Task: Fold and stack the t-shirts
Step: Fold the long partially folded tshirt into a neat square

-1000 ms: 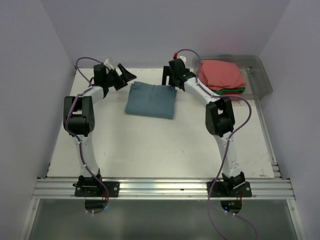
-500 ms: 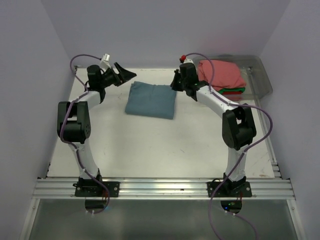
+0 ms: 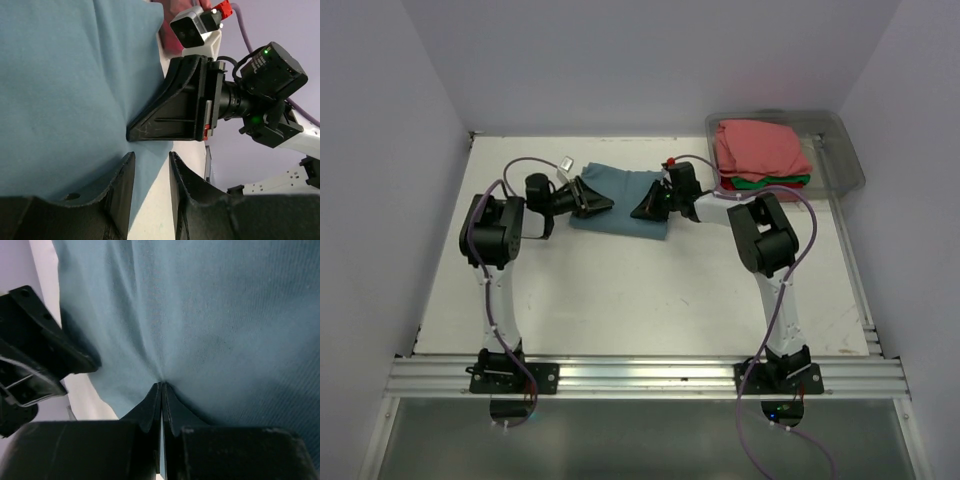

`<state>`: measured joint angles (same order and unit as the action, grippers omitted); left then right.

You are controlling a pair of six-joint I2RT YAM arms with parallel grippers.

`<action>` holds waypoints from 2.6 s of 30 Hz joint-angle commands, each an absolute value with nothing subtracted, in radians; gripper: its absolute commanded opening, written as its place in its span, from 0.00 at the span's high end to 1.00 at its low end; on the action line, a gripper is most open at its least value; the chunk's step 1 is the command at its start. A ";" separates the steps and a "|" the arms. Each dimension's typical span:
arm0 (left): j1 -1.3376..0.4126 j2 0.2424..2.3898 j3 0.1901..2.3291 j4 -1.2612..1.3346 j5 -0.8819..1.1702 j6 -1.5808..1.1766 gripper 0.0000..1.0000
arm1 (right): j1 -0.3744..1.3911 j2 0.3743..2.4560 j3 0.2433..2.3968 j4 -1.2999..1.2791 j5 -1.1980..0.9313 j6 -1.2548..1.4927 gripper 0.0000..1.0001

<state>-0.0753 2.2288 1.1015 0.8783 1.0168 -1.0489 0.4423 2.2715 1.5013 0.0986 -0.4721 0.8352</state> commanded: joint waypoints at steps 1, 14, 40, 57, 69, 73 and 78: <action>-0.078 2.288 1.094 1.022 1.032 -1.068 0.63 | 0.443 2.283 1.486 0.172 -0.525 0.881 1.00; -0.089 2.151 0.867 0.572 0.795 -0.778 0.74 | 0.445 2.174 1.373 -0.113 -0.319 0.649 1.00; -0.230 1.635 0.939 0.321 0.655 -0.689 0.79 | 0.496 1.845 1.354 -0.232 -0.220 0.522 1.00; -0.190 2.030 1.033 0.275 0.600 -0.624 0.86 | 0.430 2.100 1.503 -0.342 0.040 0.531 1.00; -0.043 1.932 0.948 0.317 0.581 -0.646 0.89 | 0.425 2.053 1.450 -0.307 0.035 0.489 1.00; -0.043 1.849 0.977 0.379 0.635 -0.678 0.87 | 0.425 1.956 1.433 -0.191 -0.043 0.465 1.00; -0.061 1.728 1.104 0.205 0.576 -0.623 0.69 | 0.425 1.821 1.463 -0.198 -0.061 0.437 0.86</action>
